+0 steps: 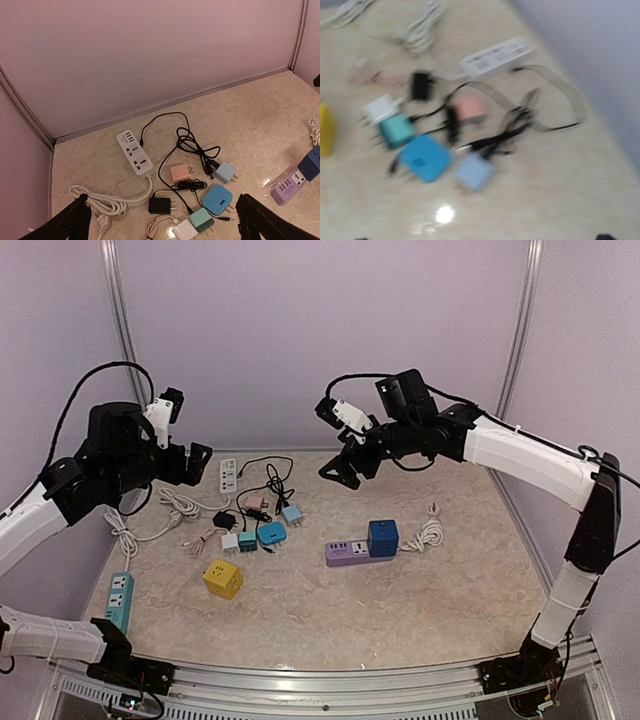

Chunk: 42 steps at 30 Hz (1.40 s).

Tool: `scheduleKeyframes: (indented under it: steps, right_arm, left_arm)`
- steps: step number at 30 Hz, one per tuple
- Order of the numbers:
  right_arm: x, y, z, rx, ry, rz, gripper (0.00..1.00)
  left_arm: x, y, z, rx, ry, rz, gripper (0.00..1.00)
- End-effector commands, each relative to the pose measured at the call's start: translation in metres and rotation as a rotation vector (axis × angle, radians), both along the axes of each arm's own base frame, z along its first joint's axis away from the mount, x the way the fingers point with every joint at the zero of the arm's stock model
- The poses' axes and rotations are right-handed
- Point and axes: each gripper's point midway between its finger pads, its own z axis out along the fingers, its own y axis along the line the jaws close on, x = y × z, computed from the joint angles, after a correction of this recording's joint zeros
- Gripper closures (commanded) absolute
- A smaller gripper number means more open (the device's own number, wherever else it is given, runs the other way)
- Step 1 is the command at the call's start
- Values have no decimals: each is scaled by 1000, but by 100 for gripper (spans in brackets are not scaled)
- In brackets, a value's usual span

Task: Insert the plug
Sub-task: Insert the plug into the socket, then adjust the socket at the center of the board.

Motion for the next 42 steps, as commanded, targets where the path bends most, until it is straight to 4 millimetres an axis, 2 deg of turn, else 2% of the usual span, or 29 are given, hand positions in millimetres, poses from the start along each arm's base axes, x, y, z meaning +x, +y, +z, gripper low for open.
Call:
scheduleKeyframes:
  steps: [1,2,5,10,14,18,22,24,27,32,38,42]
  right_arm:
    - [-40,38,-102,-240,216,61,2]
    - [-39,36,-123,-346,240,26,4]
    - [-25,31,-153,-520,258,-104,11]
    - [-35,32,-200,-646,259,-152,11]
    - [-32,30,-240,-768,196,-185,14]
    - [-24,4,-264,-879,164,-241,17]
    - [-13,-30,-270,-886,165,-285,18]
    - [-6,-43,-267,-870,178,-294,18]
    - [-2,-50,-264,-850,177,-243,18]
    - [-3,-39,-247,-807,142,-156,16]
    - [-3,-22,-205,-669,139,-162,15]
    - [-7,-18,-197,-614,139,-147,14]
  left_arm:
    - [-27,36,-58,148,318,144,1]
    - [-29,41,-67,159,353,176,1]
    - [-37,39,-108,206,483,194,2]
    - [-46,33,-167,367,600,209,1]
    - [-46,18,-196,380,658,144,1]
    - [-51,11,-216,389,719,104,1]
    - [-63,-9,-230,338,796,-7,1]
    - [-66,-12,-235,318,818,-17,1]
    - [-72,-16,-243,310,852,-27,1]
    - [-76,-27,-252,332,870,-72,1]
    - [-85,-33,-273,363,951,-84,2]
    - [-81,-35,-271,359,931,-78,2]
